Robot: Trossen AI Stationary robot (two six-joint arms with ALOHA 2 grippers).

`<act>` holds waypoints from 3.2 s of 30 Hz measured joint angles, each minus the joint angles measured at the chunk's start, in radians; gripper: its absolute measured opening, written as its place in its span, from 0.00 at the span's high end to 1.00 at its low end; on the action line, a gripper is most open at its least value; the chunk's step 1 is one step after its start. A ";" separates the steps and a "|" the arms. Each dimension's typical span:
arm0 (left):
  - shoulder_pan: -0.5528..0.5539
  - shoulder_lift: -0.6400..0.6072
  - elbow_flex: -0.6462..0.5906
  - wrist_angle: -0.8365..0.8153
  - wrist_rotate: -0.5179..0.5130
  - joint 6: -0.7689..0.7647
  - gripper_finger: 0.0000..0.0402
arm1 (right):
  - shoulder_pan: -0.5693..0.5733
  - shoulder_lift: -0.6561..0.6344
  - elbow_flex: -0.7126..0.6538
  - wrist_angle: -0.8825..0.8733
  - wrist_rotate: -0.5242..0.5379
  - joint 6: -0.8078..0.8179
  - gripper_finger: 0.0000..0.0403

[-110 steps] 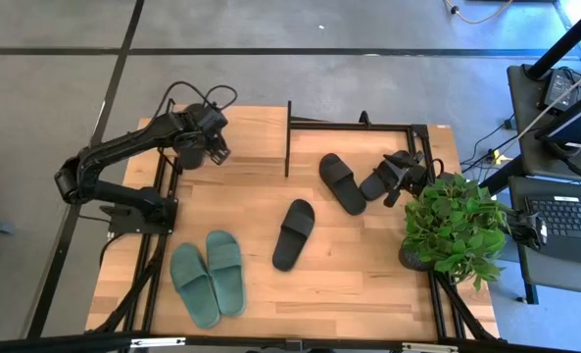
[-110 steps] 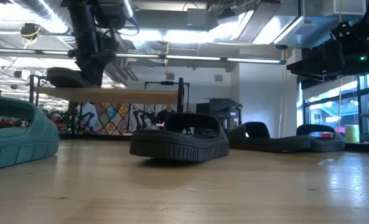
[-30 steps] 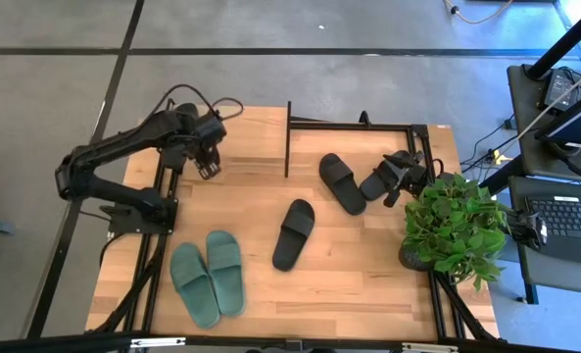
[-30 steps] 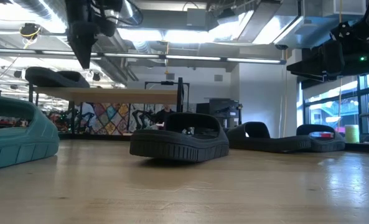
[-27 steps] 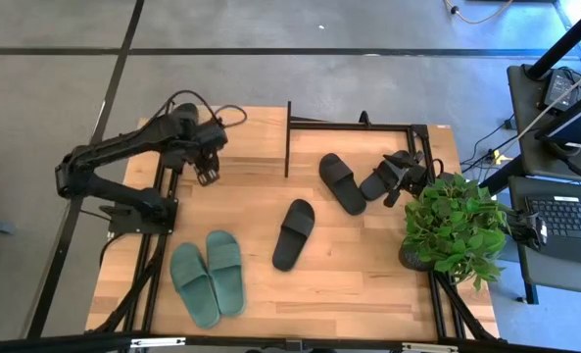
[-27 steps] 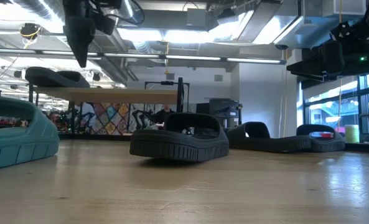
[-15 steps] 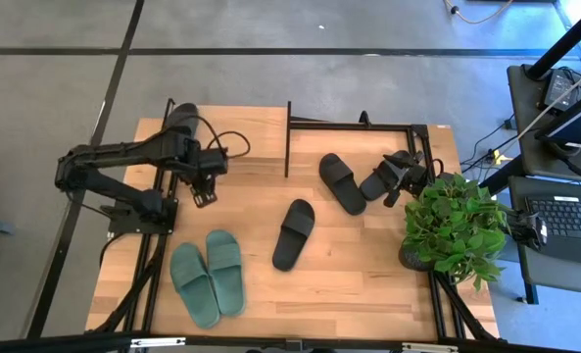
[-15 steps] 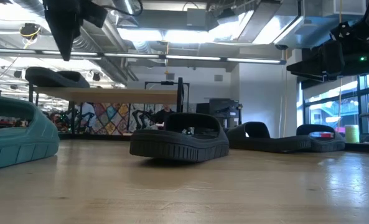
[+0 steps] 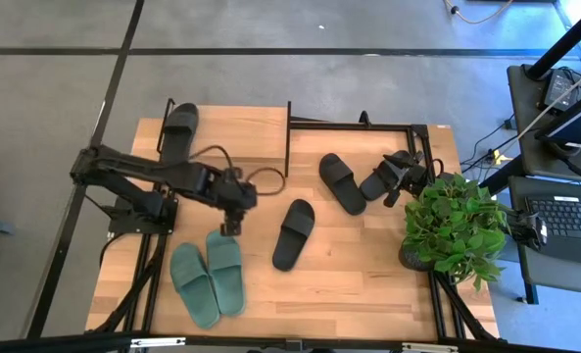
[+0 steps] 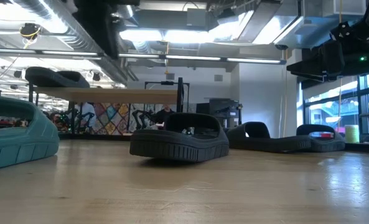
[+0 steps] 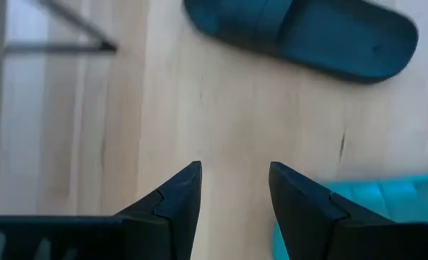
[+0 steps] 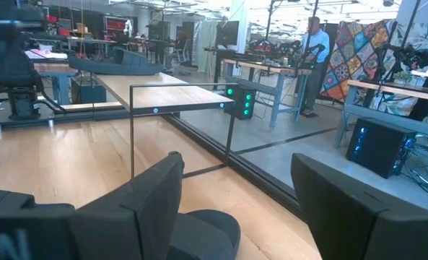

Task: Pick and place slides into the shelf
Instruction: Put the black slipper on the shelf

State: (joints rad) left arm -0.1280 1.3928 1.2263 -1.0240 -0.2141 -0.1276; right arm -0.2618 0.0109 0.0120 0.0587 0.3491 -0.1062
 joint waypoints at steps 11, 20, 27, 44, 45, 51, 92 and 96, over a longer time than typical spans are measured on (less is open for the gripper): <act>-0.076 0.216 0.000 0.241 -0.194 0.165 0.61 | 0.000 0.000 0.000 0.000 -0.001 0.000 0.36; -0.126 0.330 0.000 0.466 -0.195 0.233 0.61 | 0.000 0.000 0.000 0.000 -0.001 0.000 0.36; -0.127 0.382 0.001 0.551 -0.231 0.281 0.61 | 0.000 0.000 0.000 0.001 -0.002 0.001 0.36; -0.076 0.450 0.001 0.595 -0.233 0.321 0.61 | 0.000 0.000 0.000 0.007 -0.001 0.001 0.36; -0.072 0.451 0.000 0.595 -0.231 0.321 0.61 | 0.000 0.000 0.000 0.007 -0.001 0.001 0.36; -0.042 0.490 0.000 0.646 -0.230 0.322 0.61 | 0.000 0.000 0.000 0.008 0.000 0.001 0.36; -0.023 0.512 0.001 0.663 -0.237 0.316 0.98 | 0.000 0.000 0.000 0.008 0.000 -0.003 0.36; -0.034 0.485 0.016 0.586 -0.207 0.319 0.98 | 0.000 0.000 0.000 0.008 -0.001 -0.003 0.36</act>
State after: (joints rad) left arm -0.1618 1.8782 1.2424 -0.4379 -0.4208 0.1917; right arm -0.2615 0.0109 0.0120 0.0666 0.3485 -0.1093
